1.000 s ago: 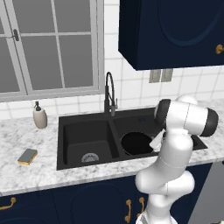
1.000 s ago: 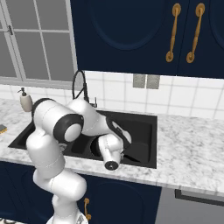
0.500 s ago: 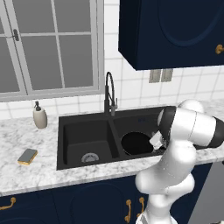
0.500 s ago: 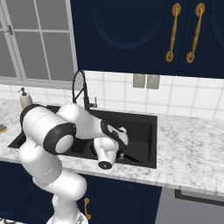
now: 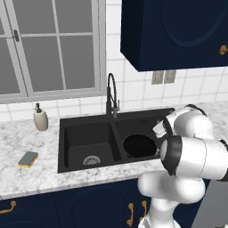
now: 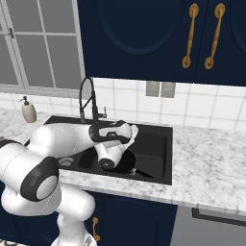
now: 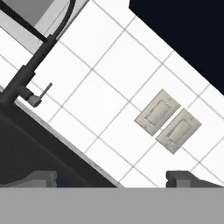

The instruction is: Pick the pan and sponge and place them into the sink. Then turn on the water.

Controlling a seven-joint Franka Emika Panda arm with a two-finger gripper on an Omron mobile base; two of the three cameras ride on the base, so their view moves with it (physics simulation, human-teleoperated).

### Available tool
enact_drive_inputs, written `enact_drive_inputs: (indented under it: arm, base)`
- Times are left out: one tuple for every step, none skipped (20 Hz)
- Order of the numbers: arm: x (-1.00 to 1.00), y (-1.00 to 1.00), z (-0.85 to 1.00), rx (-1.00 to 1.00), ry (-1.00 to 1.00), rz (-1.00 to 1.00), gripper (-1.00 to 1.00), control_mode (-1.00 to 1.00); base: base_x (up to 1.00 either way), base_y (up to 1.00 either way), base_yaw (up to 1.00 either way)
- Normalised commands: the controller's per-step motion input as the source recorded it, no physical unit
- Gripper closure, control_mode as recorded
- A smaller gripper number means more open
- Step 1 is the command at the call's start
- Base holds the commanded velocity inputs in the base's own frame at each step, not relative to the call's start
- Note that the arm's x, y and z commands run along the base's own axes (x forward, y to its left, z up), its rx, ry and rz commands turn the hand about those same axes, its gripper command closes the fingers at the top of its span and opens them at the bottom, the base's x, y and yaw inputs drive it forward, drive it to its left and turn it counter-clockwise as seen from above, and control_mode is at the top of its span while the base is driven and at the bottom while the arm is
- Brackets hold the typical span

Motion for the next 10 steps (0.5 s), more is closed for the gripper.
enact_drive_inputs:
  arm:
    - [-0.59, -0.31, 1.0, 0.06, 0.0, -0.01, -1.0, -1.0]
    - [-0.71, -0.3, 1.0, 0.03, 0.0, 0.0, -1.0, -1.0]
    - [-0.82, -0.29, 1.0, 0.0, 0.0, 0.0, -1.0, -1.0]
    - [-0.9, -0.31, 1.0, 0.0, 0.0, 0.0, -1.0, -1.0]
    - [-1.0, -0.28, 1.0, 0.0, 0.0, 0.0, -1.0, -1.0]
    - [-1.0, -0.3, 1.0, 0.0, -0.01, 0.0, -1.0, -1.0]
    - [-1.0, -0.31, 1.0, 0.0, -0.05, 0.0, -1.0, -1.0]
    - [-1.0, -0.35, 0.99, -0.01, -0.06, 0.0, -1.0, -1.0]
    - [-1.0, -0.35, 0.98, -0.02, -0.07, 0.0, -1.0, -1.0]
    - [-1.0, -0.29, 0.93, -0.06, -0.04, 0.0, -1.0, -1.0]
  base:
    - [0.0, 0.0, 0.0]
    - [0.0, 0.0, 0.0]
    - [0.0, 0.0, 0.0]
    - [0.0, 0.0, 0.0]
    - [0.0, 0.0, 0.0]
    - [0.0, 0.0, 0.0]
    - [0.0, 0.0, 0.0]
    - [0.0, 0.0, 0.0]
    - [0.0, 0.0, 0.0]
    - [0.0, 0.0, 0.0]
